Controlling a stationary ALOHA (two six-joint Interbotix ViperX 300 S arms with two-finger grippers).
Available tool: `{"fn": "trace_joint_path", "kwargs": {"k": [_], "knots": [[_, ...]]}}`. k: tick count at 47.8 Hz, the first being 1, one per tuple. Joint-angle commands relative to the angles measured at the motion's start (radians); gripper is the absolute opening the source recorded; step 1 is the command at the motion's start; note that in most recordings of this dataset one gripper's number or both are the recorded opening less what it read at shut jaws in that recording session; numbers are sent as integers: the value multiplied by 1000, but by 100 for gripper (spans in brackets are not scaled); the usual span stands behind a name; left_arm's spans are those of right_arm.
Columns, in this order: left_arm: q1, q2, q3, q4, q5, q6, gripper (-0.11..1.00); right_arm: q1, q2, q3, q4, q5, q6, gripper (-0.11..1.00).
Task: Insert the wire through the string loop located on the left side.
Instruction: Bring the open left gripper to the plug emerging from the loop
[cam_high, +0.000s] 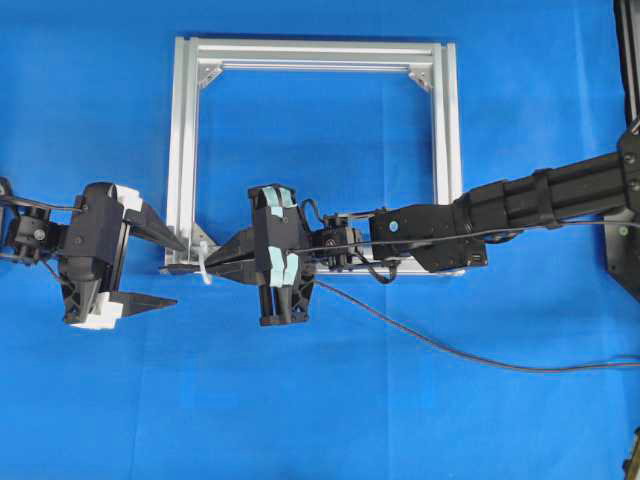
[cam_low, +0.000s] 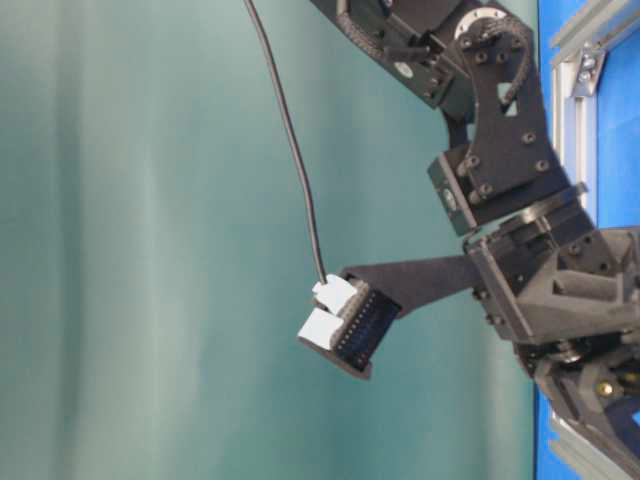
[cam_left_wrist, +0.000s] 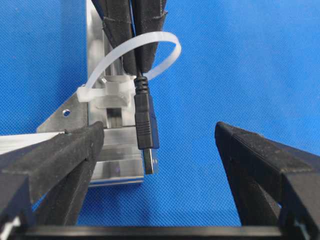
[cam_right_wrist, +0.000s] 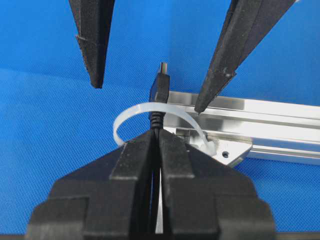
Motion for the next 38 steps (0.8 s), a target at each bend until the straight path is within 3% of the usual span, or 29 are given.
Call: {"fn": "trace_joint_path", "kwargs": {"k": [1, 30, 34, 38], "knots": [[-2, -6, -14, 2, -2, 0, 88, 2, -23, -23, 2, -5, 2, 0], [9, -6, -18, 2, -2, -2, 84, 3, -25, -23, 2, -3, 3, 0], [11, 2, -29, 2, -2, -2, 75, 5, -25, -23, 2, -3, 3, 0], [11, 11, -43, 2, 9, -2, 52, 5, -25, -25, 2, -5, 3, 0]]}}
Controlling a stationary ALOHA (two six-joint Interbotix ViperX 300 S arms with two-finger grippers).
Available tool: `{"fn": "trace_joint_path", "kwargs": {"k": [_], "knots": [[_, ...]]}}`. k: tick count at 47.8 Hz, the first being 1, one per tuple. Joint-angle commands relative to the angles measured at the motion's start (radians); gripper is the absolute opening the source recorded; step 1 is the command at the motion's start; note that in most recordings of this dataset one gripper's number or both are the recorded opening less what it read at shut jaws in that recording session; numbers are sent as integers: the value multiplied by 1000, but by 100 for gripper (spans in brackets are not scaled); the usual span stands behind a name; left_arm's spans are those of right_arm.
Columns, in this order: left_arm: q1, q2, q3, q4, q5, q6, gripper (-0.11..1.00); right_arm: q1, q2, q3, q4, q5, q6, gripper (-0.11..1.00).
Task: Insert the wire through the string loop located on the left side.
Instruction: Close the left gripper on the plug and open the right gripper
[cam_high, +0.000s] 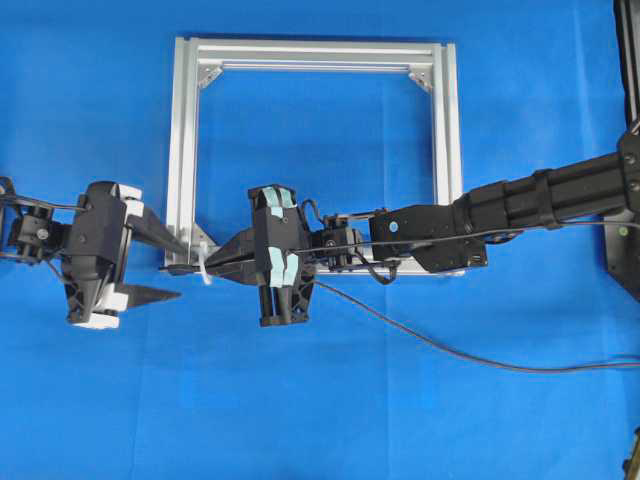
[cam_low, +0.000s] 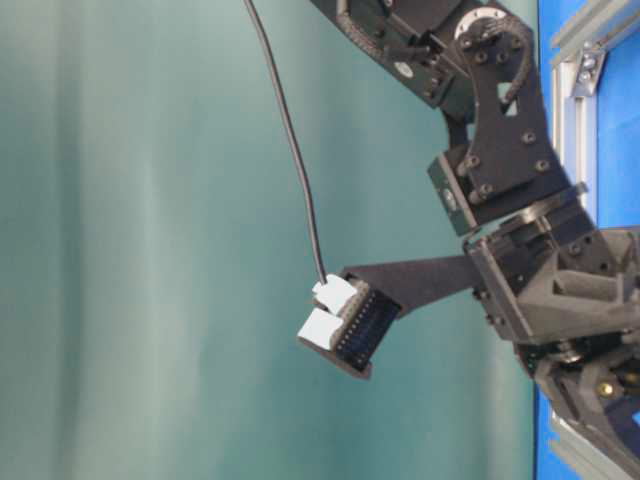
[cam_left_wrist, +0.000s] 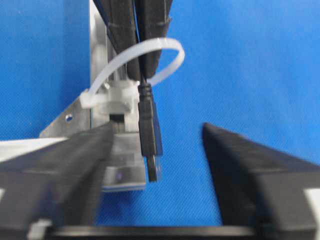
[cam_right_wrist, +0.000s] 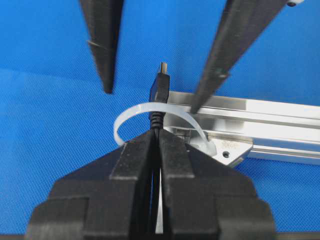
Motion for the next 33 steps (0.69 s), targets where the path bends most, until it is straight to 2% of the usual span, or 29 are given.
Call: {"fn": "trace_joint_path", "kwargs": {"k": [1, 5, 8, 24, 27, 33], "knots": [[5, 0, -26, 2, 11, -2, 45, 3, -25, -25, 2, -5, 2, 0], [5, 2, -31, 2, 38, -2, 19, 3, -25, -26, 2, -3, 2, 0], [5, 2, -29, 2, 51, -2, 8, 5, -25, -26, 2, -5, 2, 0], [5, 0, -26, 2, 61, -2, 8, 5, -34, -25, 2, -5, 3, 1], [5, -2, -26, 2, 61, -2, 8, 5, -40, -21, 3, 0, 3, 9], [5, -2, -26, 2, 61, -2, 8, 5, -52, -11, 14, 25, 3, 42]]}}
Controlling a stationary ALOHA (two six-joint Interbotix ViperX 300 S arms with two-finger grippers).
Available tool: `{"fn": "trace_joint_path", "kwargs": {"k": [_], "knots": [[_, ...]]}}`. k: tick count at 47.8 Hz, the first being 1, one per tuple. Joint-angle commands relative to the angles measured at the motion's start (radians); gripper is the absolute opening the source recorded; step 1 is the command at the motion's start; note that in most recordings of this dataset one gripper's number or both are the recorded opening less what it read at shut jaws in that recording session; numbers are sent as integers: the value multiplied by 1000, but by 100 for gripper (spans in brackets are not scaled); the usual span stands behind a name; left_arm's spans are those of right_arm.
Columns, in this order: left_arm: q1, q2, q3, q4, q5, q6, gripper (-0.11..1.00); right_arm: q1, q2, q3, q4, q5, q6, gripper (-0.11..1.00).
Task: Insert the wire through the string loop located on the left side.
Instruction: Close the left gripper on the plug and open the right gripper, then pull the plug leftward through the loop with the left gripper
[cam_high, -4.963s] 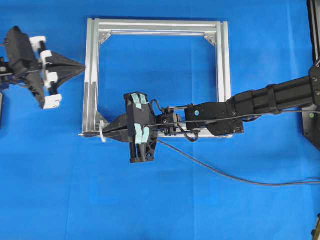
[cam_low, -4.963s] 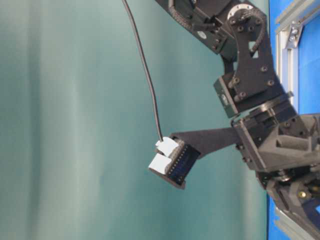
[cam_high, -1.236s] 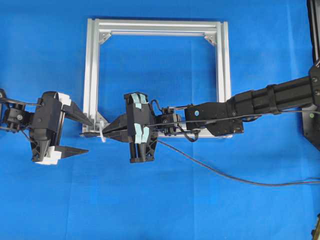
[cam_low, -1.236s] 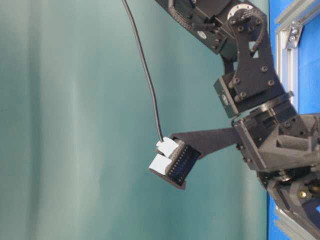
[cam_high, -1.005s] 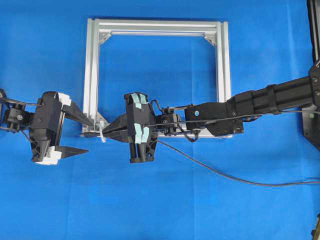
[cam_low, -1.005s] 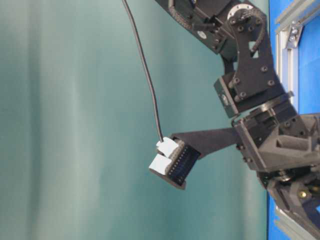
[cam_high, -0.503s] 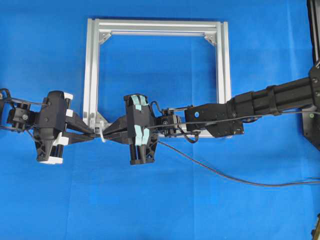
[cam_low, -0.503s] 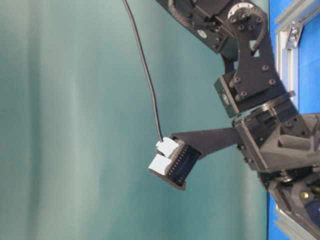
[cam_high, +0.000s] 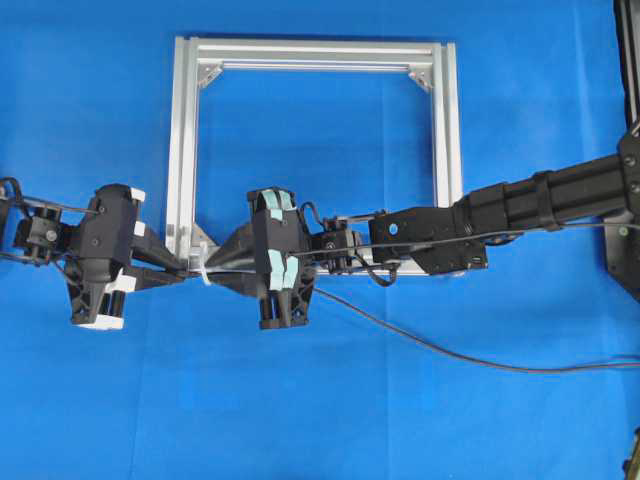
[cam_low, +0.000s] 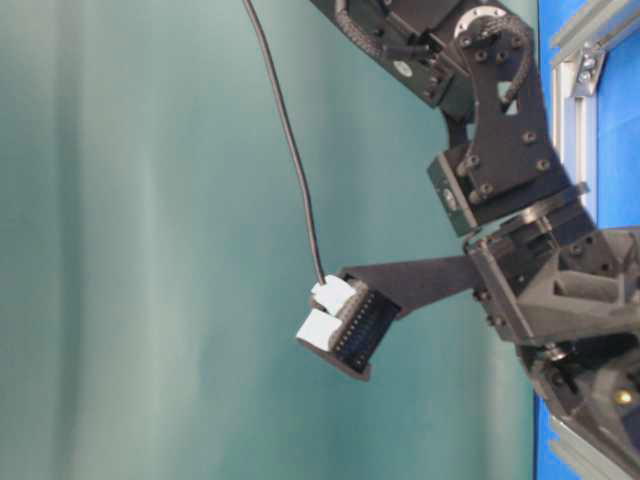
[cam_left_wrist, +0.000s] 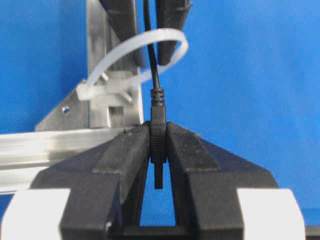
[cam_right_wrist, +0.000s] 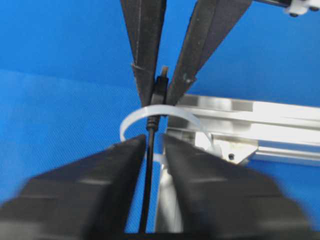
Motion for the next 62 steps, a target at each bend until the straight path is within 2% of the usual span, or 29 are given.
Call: {"fn": "trace_joint_path", "kwargs": {"k": [1, 7, 11, 26, 37, 48, 56, 62], "knots": [[-3, -9, -9, 2, -5, 2, 8, 0, -55, -6, 12, 20, 2, 48], [-2, -9, -9, 2, -5, 2, 8, -2, -60, 3, 25, 40, -2, 84], [-2, -9, -8, 2, -5, 2, 8, 0, -61, 5, 25, 44, -2, 96], [-5, -20, 2, 2, 2, 2, 8, 0, -63, 5, 25, 46, -2, 95], [-5, -124, 63, 2, 54, 2, 8, 0, -63, 5, 26, 55, -2, 95], [-5, -331, 141, 2, 198, -12, 8, -2, -63, 6, 25, 57, -2, 95], [-5, -563, 183, 2, 371, -69, 8, 0, -64, 6, 25, 55, -5, 95], [-6, -741, 187, 2, 451, -89, 8, 0, -64, 5, 25, 55, -6, 95]]}}
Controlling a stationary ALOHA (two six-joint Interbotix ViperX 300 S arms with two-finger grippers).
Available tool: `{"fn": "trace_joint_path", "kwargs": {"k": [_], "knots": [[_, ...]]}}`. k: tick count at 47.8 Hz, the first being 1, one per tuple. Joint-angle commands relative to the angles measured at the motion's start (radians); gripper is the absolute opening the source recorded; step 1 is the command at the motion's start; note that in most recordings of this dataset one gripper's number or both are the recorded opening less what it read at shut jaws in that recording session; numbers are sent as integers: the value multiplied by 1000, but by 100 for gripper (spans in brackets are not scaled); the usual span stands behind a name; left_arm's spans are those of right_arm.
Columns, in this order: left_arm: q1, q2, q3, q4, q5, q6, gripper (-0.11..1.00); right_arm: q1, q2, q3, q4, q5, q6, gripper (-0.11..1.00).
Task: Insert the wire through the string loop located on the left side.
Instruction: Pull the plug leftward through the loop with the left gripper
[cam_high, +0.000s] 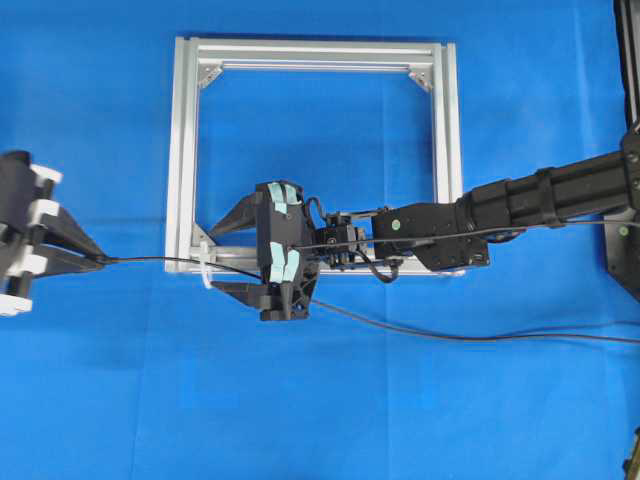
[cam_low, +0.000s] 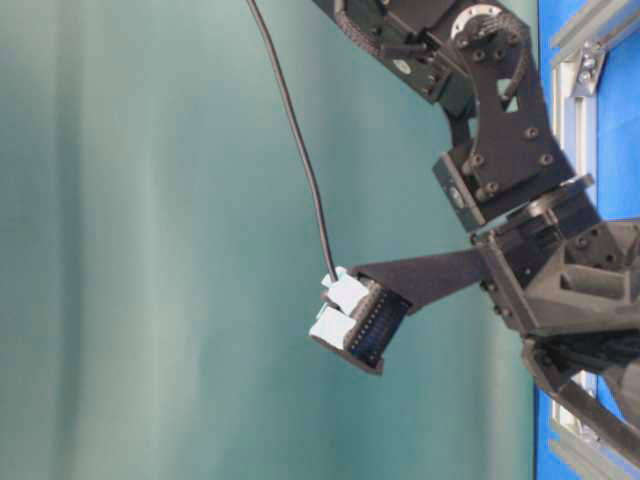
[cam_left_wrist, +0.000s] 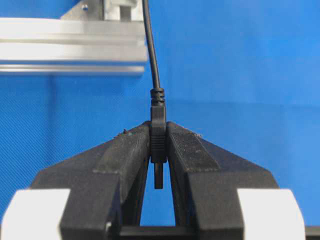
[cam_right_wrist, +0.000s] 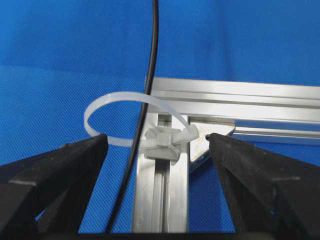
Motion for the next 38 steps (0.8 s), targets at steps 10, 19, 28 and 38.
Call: {"fn": "trace_joint_path", "kwargs": {"k": [10, 19, 28, 38], "knots": [[0, -359, -61, 11, 253, -5, 8, 6, -55, -5, 2, -3, -2, 95], [17, -518, -127, 17, 397, 2, 8, 6, -55, -6, 0, -8, -2, 95], [35, -580, -156, 17, 469, 5, 8, 6, -55, -6, 2, -8, -3, 95], [35, -566, -147, 17, 426, 9, 8, 6, -57, -6, 2, -8, -3, 95]]}}
